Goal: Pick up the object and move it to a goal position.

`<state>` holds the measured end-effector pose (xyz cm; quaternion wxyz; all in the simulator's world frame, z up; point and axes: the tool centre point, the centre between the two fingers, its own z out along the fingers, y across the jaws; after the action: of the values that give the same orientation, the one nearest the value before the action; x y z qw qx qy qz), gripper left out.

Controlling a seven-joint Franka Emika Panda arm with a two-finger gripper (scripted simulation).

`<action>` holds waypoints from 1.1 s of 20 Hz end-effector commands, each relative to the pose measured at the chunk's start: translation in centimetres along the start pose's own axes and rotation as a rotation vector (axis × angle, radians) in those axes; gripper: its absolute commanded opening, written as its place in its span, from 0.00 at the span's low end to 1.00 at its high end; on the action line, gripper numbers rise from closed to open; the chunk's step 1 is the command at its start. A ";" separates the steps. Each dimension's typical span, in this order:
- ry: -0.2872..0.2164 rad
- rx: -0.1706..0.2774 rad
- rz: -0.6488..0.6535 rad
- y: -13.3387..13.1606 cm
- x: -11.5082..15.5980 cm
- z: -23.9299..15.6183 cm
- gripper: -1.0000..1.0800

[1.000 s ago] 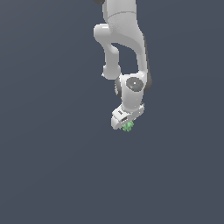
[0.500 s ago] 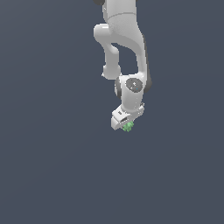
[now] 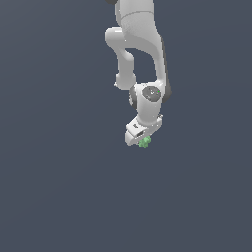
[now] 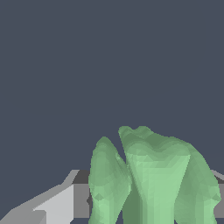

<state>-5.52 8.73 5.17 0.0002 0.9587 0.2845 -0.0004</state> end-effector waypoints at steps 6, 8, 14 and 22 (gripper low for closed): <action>0.001 0.000 0.000 0.5 0.9 -3.9 0.00; 0.001 0.000 -0.001 0.6 1.2 -5.4 0.00; 0.001 0.001 -0.002 1.3 2.6 -11.1 0.00; 0.002 0.002 -0.002 2.3 4.5 -19.2 0.00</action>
<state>-0.82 9.22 22.80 -0.0007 0.9584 0.2854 0.0006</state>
